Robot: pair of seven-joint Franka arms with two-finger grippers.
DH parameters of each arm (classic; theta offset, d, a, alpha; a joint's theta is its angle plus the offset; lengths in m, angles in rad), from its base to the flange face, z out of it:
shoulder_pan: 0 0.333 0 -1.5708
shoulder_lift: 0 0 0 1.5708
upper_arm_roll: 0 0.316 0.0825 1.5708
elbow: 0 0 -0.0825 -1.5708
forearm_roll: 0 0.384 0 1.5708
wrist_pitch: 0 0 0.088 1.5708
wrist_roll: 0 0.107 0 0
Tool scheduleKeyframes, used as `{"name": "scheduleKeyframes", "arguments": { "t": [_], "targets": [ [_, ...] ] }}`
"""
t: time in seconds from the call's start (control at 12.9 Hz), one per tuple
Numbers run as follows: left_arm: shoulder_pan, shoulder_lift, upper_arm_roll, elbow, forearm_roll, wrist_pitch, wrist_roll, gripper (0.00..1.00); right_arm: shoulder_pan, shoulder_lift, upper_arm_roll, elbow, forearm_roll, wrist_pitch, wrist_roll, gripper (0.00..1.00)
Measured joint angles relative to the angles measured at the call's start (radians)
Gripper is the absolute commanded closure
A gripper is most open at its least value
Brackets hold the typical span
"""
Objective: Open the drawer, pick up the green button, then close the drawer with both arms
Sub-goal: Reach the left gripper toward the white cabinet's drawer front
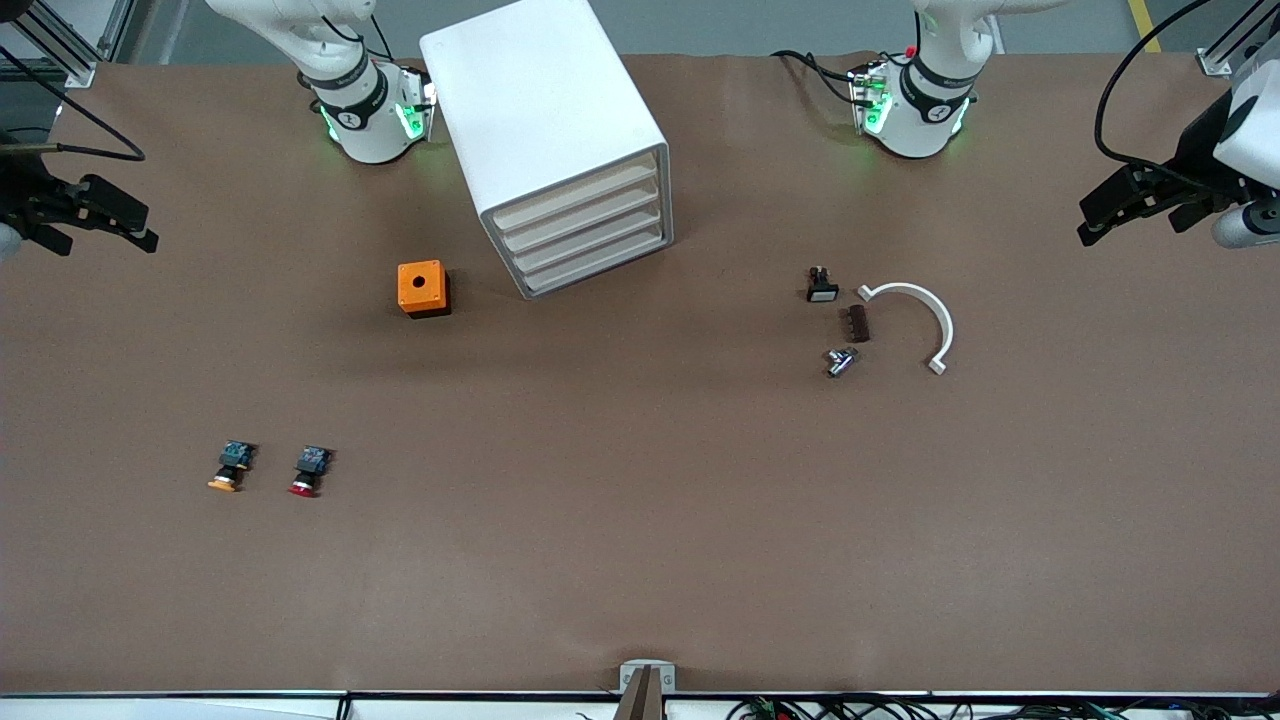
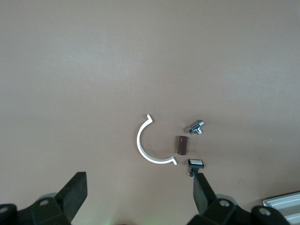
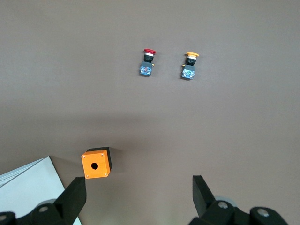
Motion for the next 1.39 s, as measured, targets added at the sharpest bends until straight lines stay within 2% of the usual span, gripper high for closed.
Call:
{"name": "scheduleKeyframes", "arguments": {
  "t": [0.62, 1.08, 1.39],
  "targets": [
    [0.0, 0.001, 0.0, 0.001, 0.0, 0.0, 0.0, 0.0, 0.011, 0.019, 0.003, -0.005, -0.016, -0.036, -0.001, 0.0],
    [-0.003, 0.057, -0.008, 0.01, 0.0, -0.001, 0.0, 0.0, 0.044, 0.181, -0.002, 0.05, -0.072, -0.035, -0.001, 0.0],
    [-0.007, 0.157, -0.06, 0.012, 0.0, 0.022, -0.017, 0.0, 0.015, 0.281, -0.017, 0.103, -0.075, -0.034, 0.015, 0.0]
  ]
}}
